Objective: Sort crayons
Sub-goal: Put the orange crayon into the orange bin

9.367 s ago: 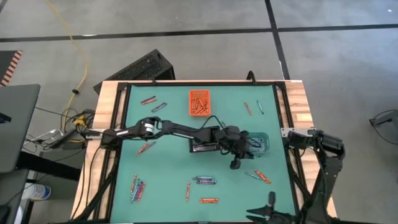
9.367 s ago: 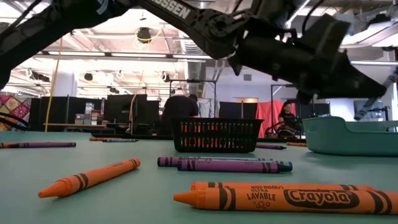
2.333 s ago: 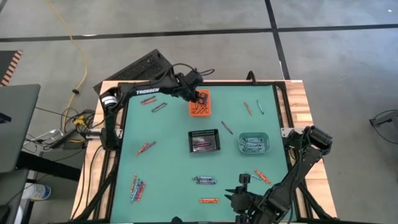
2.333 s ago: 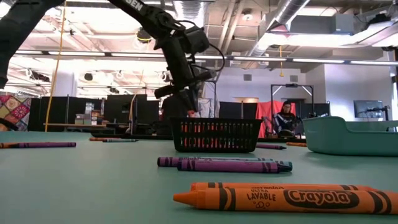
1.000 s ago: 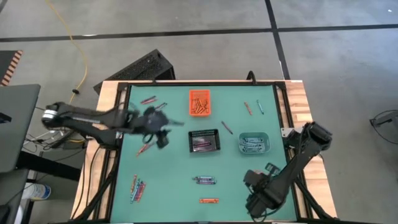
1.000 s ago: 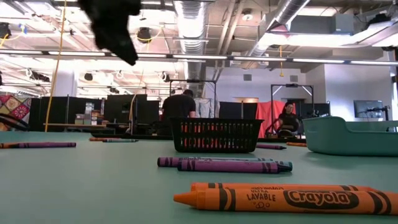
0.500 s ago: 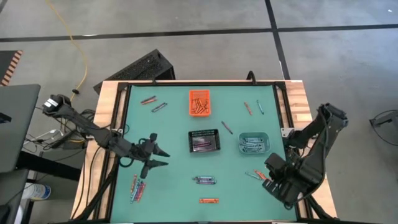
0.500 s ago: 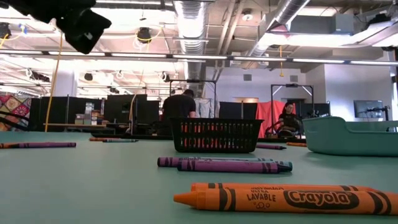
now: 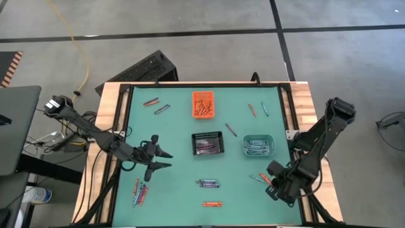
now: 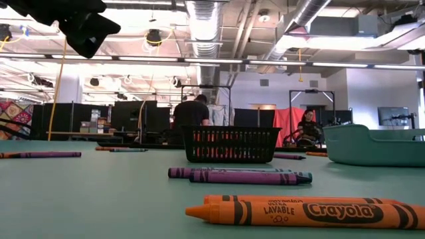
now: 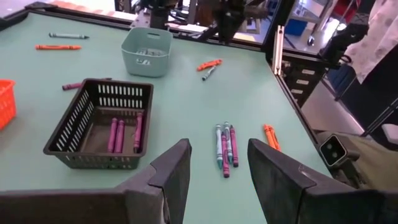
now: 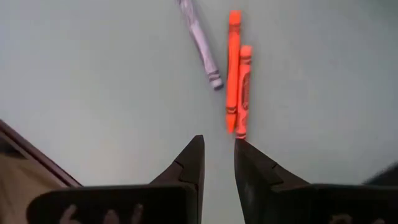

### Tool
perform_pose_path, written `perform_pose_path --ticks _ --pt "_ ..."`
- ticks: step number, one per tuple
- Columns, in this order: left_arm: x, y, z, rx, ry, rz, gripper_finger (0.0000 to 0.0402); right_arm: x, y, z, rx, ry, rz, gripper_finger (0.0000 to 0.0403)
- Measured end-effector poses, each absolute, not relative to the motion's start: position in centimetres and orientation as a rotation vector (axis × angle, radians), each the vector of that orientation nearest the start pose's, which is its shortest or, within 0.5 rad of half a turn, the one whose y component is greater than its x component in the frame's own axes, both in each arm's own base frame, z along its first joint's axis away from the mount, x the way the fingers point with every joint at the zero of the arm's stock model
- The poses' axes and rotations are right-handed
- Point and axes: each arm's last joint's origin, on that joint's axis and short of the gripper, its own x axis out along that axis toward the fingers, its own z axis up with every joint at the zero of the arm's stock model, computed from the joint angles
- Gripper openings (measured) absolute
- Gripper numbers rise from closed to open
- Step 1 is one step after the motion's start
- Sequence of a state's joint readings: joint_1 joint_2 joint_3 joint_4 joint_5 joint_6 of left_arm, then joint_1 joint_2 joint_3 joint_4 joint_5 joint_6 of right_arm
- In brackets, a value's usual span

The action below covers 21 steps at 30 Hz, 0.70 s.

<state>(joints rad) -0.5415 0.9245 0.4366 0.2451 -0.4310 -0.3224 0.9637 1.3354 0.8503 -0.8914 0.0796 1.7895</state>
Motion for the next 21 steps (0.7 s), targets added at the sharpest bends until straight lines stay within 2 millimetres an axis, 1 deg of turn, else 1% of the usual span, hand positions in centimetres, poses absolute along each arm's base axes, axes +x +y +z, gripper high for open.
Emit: perform_pose_path --ticks 4,7,14,21 --pt "17.5 -9.1 23.0 -0.208 0.23 -0.074 0.0149 12.5 18.1 18.8 0.777 1.35 -0.457 0.0082" --pt "17.5 -9.1 23.0 -0.208 0.23 -0.074 0.0149 12.2 17.8 18.0 0.746 1.362 -0.501 0.0082" --pt "17.5 -9.1 23.0 -0.213 0.229 -0.073 0.0149 12.3 18.3 17.1 0.722 1.429 -0.5 0.0082" --pt "17.5 -9.1 23.0 -0.215 0.229 -0.074 0.0149 12.4 19.0 15.6 0.623 1.505 -0.47 0.0082"
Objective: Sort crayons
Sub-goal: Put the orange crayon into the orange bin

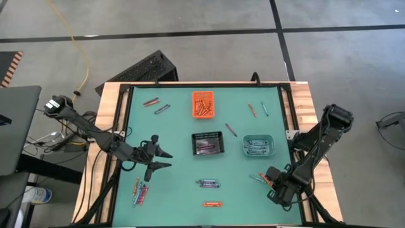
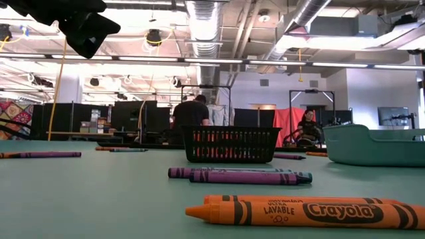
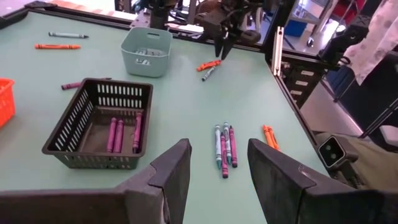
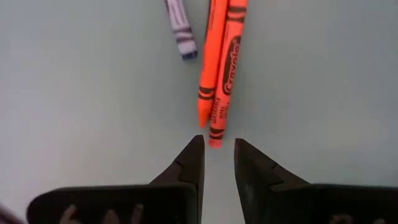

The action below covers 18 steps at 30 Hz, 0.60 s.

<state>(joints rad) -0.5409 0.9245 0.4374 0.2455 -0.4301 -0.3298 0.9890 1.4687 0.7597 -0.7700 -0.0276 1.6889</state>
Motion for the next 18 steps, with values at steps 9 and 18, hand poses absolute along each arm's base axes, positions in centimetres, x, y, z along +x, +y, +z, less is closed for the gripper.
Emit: perform_pose_path --ticks 9,18 --pt "17.5 -9.1 23.0 -0.215 0.23 -0.074 0.0149 12.51 19.3 14.46 0.553 1.553 -0.474 0.0113" --pt "17.5 -9.11 23.0 -0.211 0.231 -0.075 0.0149 12.64 19.13 14.42 0.494 1.519 -0.444 0.0136"
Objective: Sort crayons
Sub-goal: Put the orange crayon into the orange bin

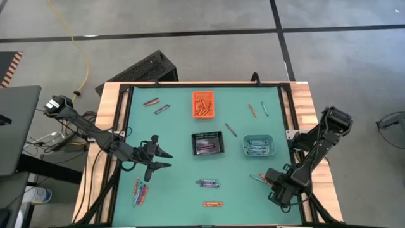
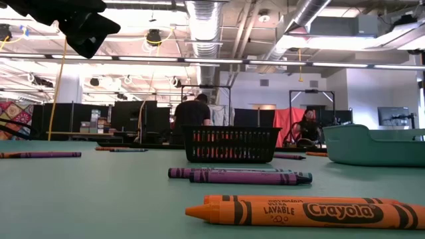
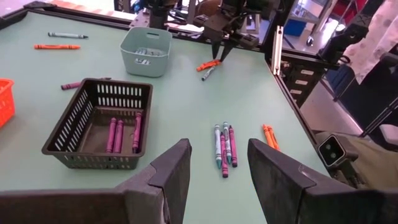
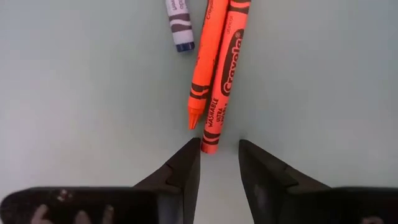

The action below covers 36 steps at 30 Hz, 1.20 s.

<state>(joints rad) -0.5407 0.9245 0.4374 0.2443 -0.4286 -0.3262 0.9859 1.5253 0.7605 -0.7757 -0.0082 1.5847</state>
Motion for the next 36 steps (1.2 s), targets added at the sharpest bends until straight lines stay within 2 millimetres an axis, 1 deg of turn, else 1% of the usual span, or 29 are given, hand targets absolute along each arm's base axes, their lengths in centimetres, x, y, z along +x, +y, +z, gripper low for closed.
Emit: perform_pose_path --ticks 7,17,22,30,32,36 --pt "17.48 -9.09 22.91 -0.197 0.239 -0.075 0.0149 12.65 19.12 14.42 0.474 1.517 -0.427 0.0134" --pt "17.48 -9.09 22.91 -0.195 0.239 -0.075 0.0149 12.73 19.03 14.41 0.446 1.482 -0.422 0.0108" --pt "17.48 -9.09 22.9 -0.194 0.239 -0.074 0.0149 12.74 19.03 14.41 0.446 1.48 -0.422 0.0081" --pt "17.45 -9.07 22.77 -0.186 0.251 -0.072 0.0149 12.76 19.07 14.46 0.45 1.479 -0.418 0.0011" --pt "17.45 -9.07 22.76 -0.186 0.252 -0.072 0.0149 12.78 19.07 14.47 0.449 1.474 -0.419 0.0006" --pt "17.45 -9.07 22.74 -0.185 0.254 -0.072 0.0149 13.05 18.92 14.64 0.453 1.48 -0.439 0.0006"
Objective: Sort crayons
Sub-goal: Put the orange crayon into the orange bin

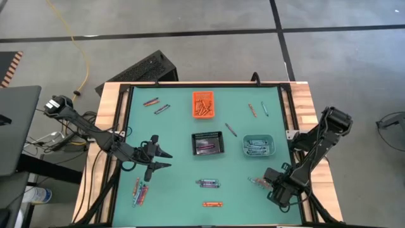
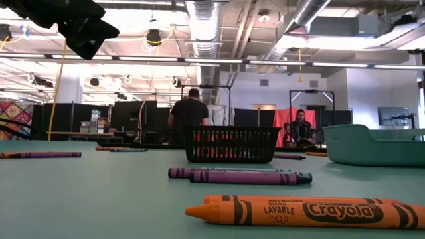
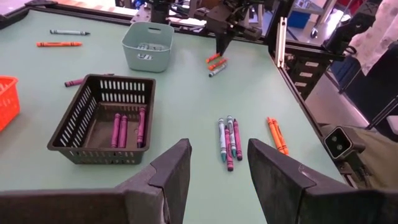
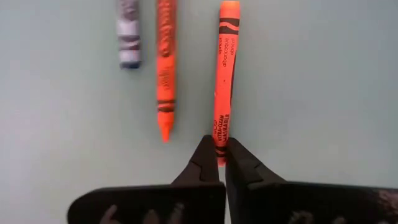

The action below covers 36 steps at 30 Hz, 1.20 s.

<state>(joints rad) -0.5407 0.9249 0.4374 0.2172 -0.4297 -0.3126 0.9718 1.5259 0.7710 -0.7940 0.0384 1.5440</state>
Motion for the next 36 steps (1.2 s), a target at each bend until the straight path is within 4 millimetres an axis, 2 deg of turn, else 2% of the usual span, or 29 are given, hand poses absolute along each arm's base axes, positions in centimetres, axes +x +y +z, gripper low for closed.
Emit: perform_pose_path --ticks 8,13,18,22,28,32,36 --pt "17.5 -9.1 22.8 -0.186 0.251 -0.072 0.0149 15.7 17.4 17.3 0.468 1.407 -0.54 0.0004" --pt "17.5 -9.1 22.8 -0.187 0.251 -0.072 0.0149 19.2 15.6 19.0 0.453 1.346 -0.496 0.0003" --pt "17.5 -9.1 22.8 -0.184 0.252 -0.072 0.0149 23.3 12.8 21.8 0.382 1.212 -0.46 0.0003" --pt "17.5 -9.1 22.7 -0.181 0.257 -0.071 0.0149 26.5 9.2 24.1 0.338 1.094 -0.466 0.0003" --pt "17.9 -9.3 22.2 -0.16 0.283 -0.068 0.0149 30.7 1.6 26.0 0.363 0.885 -0.482 0.0003" --pt "18.2 -9.5 21.5 -0.138 0.313 -0.064 0.0149 32.6 -4.1 26.0 0.491 0.729 -0.52 0.0002" --pt "18.5 -9.7 20.8 -0.111 0.347 -0.059 0.0149 34.1 -9.2 24.1 0.612 0.673 -0.518 0.0003"
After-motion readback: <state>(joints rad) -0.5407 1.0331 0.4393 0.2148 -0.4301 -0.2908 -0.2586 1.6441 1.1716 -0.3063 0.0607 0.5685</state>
